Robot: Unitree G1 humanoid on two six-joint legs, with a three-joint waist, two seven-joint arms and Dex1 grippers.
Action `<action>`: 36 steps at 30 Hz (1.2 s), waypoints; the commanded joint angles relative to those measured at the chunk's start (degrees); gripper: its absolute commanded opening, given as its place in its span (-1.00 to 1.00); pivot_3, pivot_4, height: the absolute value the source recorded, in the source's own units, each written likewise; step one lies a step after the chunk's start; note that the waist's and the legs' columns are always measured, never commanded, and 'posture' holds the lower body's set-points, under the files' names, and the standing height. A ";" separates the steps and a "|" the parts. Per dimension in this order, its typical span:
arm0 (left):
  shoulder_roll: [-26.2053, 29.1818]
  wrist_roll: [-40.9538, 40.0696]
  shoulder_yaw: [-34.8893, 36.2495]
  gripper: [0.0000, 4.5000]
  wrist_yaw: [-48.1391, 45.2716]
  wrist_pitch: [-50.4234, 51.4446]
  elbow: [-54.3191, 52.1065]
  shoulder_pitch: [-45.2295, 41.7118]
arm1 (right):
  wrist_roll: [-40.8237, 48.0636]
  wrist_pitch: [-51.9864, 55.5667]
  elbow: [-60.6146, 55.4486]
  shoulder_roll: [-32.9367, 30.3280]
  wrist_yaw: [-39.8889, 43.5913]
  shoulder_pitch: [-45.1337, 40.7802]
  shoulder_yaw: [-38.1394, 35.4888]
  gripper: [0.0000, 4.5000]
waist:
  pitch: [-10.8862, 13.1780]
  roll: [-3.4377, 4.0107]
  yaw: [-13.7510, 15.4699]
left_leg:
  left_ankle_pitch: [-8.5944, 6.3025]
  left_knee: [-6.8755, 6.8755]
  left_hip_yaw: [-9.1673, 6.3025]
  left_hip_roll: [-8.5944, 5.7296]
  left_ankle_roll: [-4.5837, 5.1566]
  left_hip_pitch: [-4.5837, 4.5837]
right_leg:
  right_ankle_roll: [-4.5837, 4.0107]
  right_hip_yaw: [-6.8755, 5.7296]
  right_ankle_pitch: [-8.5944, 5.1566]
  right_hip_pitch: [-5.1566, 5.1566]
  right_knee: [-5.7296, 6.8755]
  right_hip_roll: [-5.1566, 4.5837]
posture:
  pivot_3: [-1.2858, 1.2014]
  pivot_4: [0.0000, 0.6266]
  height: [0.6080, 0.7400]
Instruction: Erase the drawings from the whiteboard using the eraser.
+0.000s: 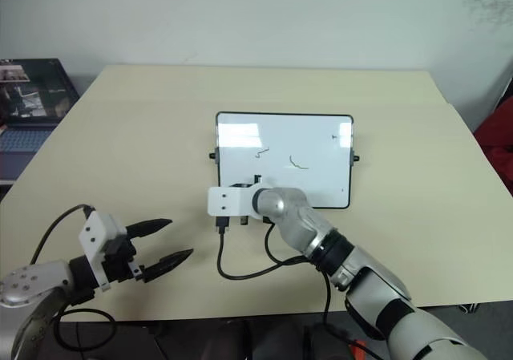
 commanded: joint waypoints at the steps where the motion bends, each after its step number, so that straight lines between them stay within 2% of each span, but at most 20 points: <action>1: 0.05 -0.42 0.74 1.00 0.20 -1.09 -1.70 -0.59 | 1.60 2.96 -6.31 0.75 1.29 -1.40 -3.74 -0.41 | 0.04 -0.01 -0.01 | 0.00 0.00 0.02 0.00 0.00 -0.08 | 0.00 0.01 0.00 0.05 0.01 0.00 | 0.03 -0.52 1.00; 10: -0.18 -0.34 0.20 1.00 -0.06 -1.37 -1.50 -1.21 | 1.03 -0.57 1.84 2.88 -2.66 -2.97 -4.08 -0.41 | 0.08 -0.09 -0.57 | 0.00 -0.12 0.06 0.00 -0.01 -0.18 | 0.00 0.03 0.00 -0.05 -0.07 0.02 | 0.03 -0.52 1.00; 17: -1.20 -0.55 0.05 1.00 0.94 -1.28 -2.11 -1.70 | -0.27 -4.99 5.98 1.20 -3.05 1.18 -1.93 -0.41 | 0.07 -0.14 -0.71 | 0.00 -0.11 0.04 0.00 -0.01 -0.14 | 0.00 0.02 0.00 -0.01 -0.03 0.02 | 0.03 -0.52 1.00; 21: -1.82 -0.56 -0.43 1.00 1.48 -1.57 -2.02 -2.28 | 1.86 -5.23 0.54 0.95 -2.05 2.05 -4.53 -0.41 | 0.07 -0.15 -0.45 | 0.01 -0.07 -0.01 -0.01 -0.02 -0.13 | 0.00 -0.01 0.00 0.01 0.00 0.02 | 0.03 -0.52 1.00; 25: -2.92 -0.64 -1.17 1.00 2.80 -1.46 -1.53 -4.36 | 9.35 -0.58 -14.02 1.00 2.20 5.59 -10.61 -0.41 | 0.21 -0.23 0.02 | 0.01 -0.07 -0.01 0.00 -0.02 -0.22 | 0.00 -0.01 0.00 -0.02 -0.03 0.00 | 0.03 -0.52 1.00; 29: -4.55 -0.34 -2.75 1.00 4.92 -1.07 -1.38 -7.09 | 12.51 6.86 -26.19 -1.75 4.90 9.70 -13.77 -0.41 | 0.23 -0.23 0.30 | 0.01 -0.10 -0.01 0.00 -0.03 -0.26 | 0.00 -0.03 0.00 -0.05 -0.08 0.02 | 0.03 -0.52 1.00; 36: -5.02 -0.48 -4.67 1.00 5.79 -0.52 -1.77 -10.55 | 13.10 13.48 -33.90 -2.98 1.22 12.41 -16.46 -0.41 | 0.24 -0.24 0.30 | 0.01 -0.10 0.00 -0.01 -0.03 -0.25 | 0.00 -0.01 0.00 -0.05 -0.06 0.05 | 0.03 -0.52 1.00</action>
